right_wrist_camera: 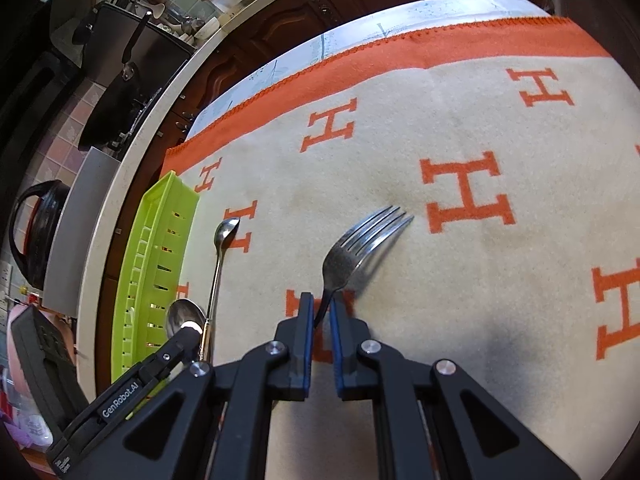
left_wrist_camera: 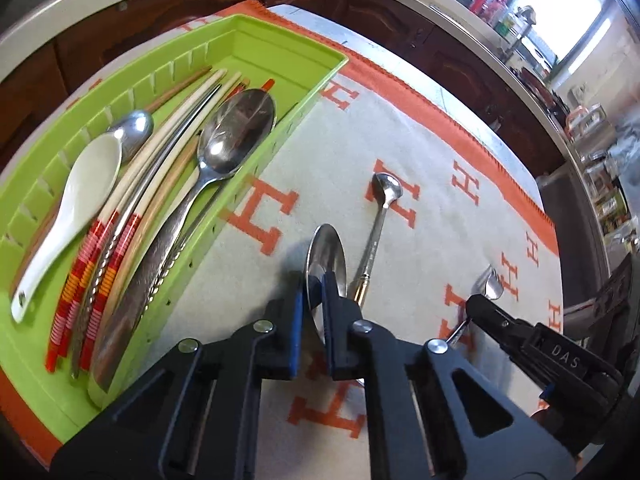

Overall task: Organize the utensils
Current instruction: 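Grasp the steel fork with right tool while left tool grasps the large steel spoon, then lower the held fork and spoon into the green tray and open both tools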

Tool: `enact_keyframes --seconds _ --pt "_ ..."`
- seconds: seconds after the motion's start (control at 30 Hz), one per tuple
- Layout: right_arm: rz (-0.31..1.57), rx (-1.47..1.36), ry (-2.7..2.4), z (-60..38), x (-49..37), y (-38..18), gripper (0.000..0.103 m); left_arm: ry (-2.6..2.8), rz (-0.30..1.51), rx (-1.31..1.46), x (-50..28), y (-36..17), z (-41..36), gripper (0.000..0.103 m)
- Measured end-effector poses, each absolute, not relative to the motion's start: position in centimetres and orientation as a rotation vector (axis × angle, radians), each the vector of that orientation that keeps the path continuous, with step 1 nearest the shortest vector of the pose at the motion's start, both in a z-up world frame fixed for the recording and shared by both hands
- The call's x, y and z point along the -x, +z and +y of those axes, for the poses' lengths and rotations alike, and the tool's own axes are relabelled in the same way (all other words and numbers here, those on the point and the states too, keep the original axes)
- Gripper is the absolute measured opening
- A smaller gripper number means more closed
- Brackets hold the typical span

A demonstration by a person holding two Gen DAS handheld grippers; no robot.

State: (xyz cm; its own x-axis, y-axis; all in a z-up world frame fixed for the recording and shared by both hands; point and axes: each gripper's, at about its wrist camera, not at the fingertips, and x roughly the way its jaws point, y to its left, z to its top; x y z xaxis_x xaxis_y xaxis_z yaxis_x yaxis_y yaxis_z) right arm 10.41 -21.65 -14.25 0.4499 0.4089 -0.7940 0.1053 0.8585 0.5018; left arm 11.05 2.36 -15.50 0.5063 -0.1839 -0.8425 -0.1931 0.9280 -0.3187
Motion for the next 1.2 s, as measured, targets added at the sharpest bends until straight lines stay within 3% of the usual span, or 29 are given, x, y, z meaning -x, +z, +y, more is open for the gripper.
enact_keyframes --seconds 0.4,0.83,1.2 --pt "1.059 -0.479 0.175 -20.0 -8.3 -10.2 0.002 -0.117 0.948 0.234 -9.0 -10.5 2.0 0.002" --pt "1.017 -0.429 0.356 -11.5 -7.0 -4.4 0.002 -0.095 0.799 0.149 -6.1 -2.2 9.1 0.002" --pt "1.041 -0.316 0.417 -3.2 -9.7 -4.3 0.002 0.003 0.838 0.040 -8.3 -3.3 14.7 0.002"
